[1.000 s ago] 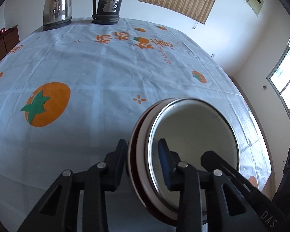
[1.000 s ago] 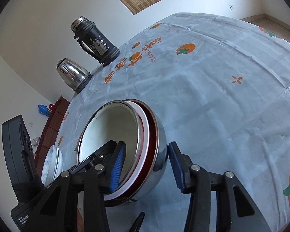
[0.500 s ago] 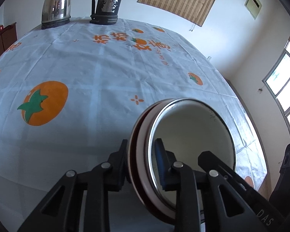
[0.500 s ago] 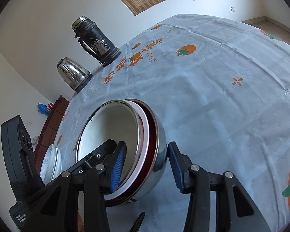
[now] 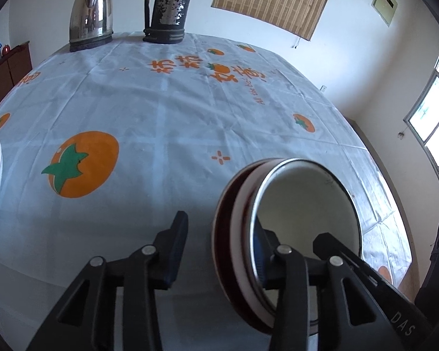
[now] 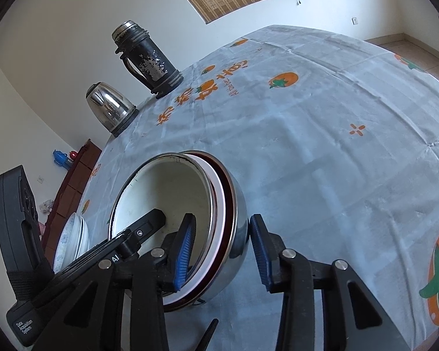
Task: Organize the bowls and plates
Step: 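Lift the nested bowl stack with both grippers toward the plate stack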
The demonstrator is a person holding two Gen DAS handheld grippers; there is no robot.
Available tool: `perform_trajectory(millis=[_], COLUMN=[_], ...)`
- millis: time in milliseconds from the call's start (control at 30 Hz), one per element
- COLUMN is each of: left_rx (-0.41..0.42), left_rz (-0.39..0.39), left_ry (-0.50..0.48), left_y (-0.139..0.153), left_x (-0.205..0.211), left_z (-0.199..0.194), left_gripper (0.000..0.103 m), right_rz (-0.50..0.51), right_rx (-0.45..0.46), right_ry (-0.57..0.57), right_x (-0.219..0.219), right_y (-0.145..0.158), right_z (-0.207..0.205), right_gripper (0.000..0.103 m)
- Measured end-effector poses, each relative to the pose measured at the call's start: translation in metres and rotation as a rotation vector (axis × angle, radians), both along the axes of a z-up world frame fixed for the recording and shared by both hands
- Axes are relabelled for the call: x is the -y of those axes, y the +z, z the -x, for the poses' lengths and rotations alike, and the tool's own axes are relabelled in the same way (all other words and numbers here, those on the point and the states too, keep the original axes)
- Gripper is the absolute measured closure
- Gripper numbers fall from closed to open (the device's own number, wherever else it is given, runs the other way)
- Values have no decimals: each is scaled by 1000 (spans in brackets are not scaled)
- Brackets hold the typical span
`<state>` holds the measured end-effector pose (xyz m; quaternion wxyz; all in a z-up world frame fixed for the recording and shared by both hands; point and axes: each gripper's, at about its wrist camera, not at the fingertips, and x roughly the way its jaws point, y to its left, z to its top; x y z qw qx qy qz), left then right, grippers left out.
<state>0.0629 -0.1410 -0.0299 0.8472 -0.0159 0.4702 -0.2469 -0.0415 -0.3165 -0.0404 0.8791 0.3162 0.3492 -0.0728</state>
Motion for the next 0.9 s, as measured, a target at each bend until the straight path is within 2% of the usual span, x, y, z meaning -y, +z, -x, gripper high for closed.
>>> perform_trajectory(millis=[67,267,433,633,800,900], left_rx=[-19,-2,29,54,48,51], left_rz=[15,-3,-26,-47,-34,-15], left_ry=[-3,-7,-32,-35,-34,-45], left_y=[-1,2,2,0,-2,-3], left_x=[-1,6,14,16,15,15], left_z=[-4,-4,-1,3,1,3], left_gripper=[57,57,67,67,66,72], right_rz=[1,10,25,14,1,10], right_rx=[-1,-3,-16,-10,-7,-8], right_ry=[3,12,15,14,10,11], right_x=[0,-2,-3,-2,-1,-2], right_y=[0,1,2,1,1,1], right_z=[0,-2,-4,-5,-5,-5], right_gripper=[62,62,62,59,59,59])
